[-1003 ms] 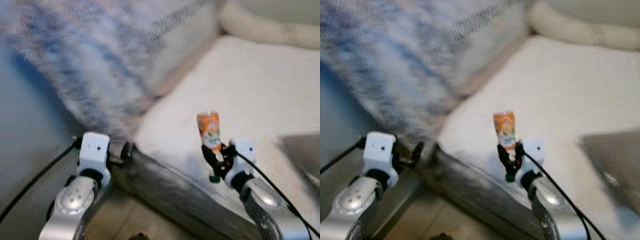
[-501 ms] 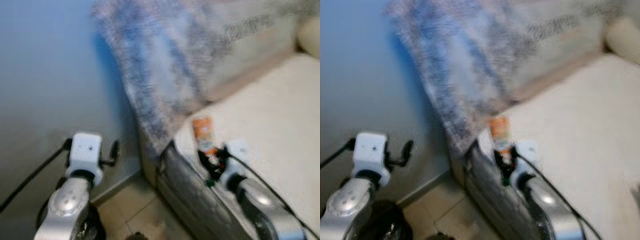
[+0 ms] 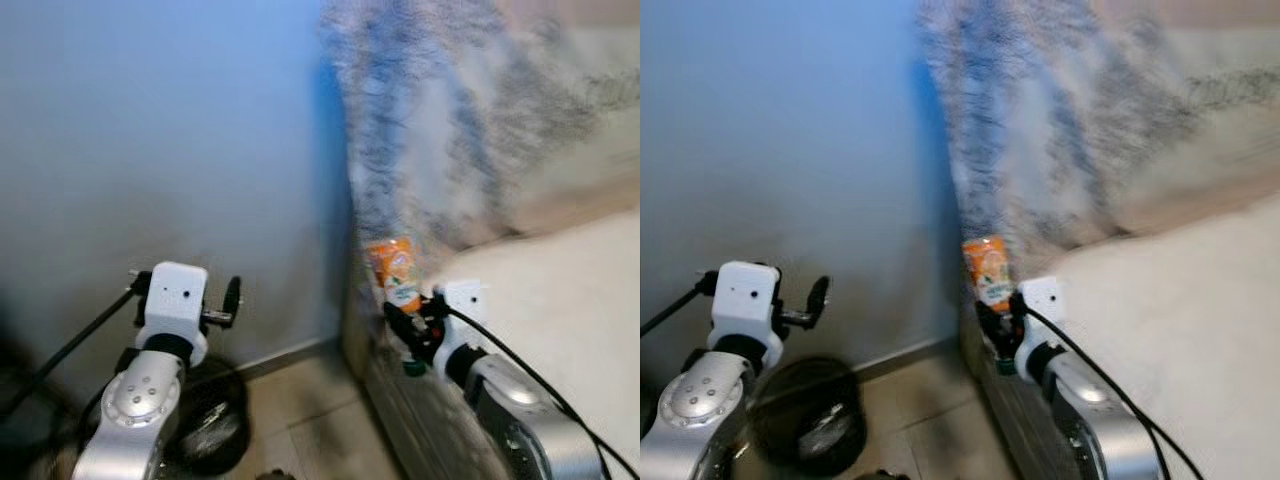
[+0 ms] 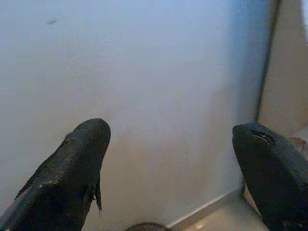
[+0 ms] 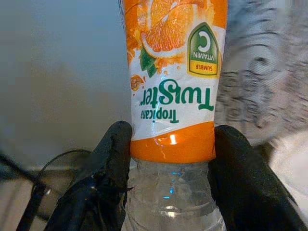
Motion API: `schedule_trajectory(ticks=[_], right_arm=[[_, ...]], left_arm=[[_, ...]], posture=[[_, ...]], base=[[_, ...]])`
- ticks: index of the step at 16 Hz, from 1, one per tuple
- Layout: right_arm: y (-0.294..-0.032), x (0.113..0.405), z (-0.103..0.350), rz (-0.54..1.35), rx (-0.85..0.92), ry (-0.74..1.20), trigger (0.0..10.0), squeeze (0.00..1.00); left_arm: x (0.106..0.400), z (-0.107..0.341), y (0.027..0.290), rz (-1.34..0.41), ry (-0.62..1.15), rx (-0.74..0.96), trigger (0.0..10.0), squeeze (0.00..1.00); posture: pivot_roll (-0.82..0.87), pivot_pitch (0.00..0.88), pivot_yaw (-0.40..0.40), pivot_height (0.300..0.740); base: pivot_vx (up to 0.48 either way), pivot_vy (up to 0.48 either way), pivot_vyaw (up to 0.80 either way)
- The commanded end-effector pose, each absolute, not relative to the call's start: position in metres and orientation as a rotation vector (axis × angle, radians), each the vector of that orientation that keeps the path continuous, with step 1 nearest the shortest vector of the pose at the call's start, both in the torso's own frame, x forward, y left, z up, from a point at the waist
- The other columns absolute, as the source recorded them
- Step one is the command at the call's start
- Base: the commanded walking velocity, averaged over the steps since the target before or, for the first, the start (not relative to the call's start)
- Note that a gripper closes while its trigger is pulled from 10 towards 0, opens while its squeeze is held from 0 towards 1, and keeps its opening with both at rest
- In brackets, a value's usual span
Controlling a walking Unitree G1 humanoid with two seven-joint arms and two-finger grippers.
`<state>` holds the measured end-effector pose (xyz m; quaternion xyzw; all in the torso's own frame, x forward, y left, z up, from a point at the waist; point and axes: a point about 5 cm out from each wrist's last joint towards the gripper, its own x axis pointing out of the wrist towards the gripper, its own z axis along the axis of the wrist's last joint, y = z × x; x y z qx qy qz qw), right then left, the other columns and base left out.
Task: Clean up the room
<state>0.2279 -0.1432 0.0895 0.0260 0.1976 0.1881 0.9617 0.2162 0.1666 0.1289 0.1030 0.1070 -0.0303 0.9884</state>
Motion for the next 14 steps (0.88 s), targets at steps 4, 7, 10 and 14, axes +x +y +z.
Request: schedule_trajectory(ticks=[4, 7, 10, 14], right_arm=[[-0.1411, 0.2280, 0.0875, 0.395, 0.037, 0.418, 10.0, 0.00], [-0.1398, 0.2304, 0.0870, 0.403, 0.025, 0.419, 10.0, 0.00], [-0.1393, 0.2322, 0.0857, 0.413, -0.003, 0.420, 10.0, 0.00], [-0.1398, 0.2349, 0.0838, 0.406, -0.020, 0.423, 10.0, 0.00]], left_arm=[[0.2134, 0.1294, 0.1659, -0.077, 0.213, 0.193, 10.0, 0.00], [0.2142, 0.1290, 0.1676, -0.061, 0.215, 0.199, 10.0, 0.00], [0.2139, 0.1294, 0.1684, -0.061, 0.216, 0.196, 10.0, 0.00], [0.2134, 0.1295, 0.1672, -0.072, 0.217, 0.193, 10.0, 0.00]], posture=[[0.05, 0.000, 0.006, 0.740], [0.05, 0.000, 0.001, 0.740], [0.06, 0.000, -0.004, 0.740], [0.06, 0.000, -0.008, 0.740]], base=[[0.000, 0.000, 0.80], [0.000, 0.000, 0.80], [0.000, 0.000, 0.58], [0.062, 0.000, 0.00]])
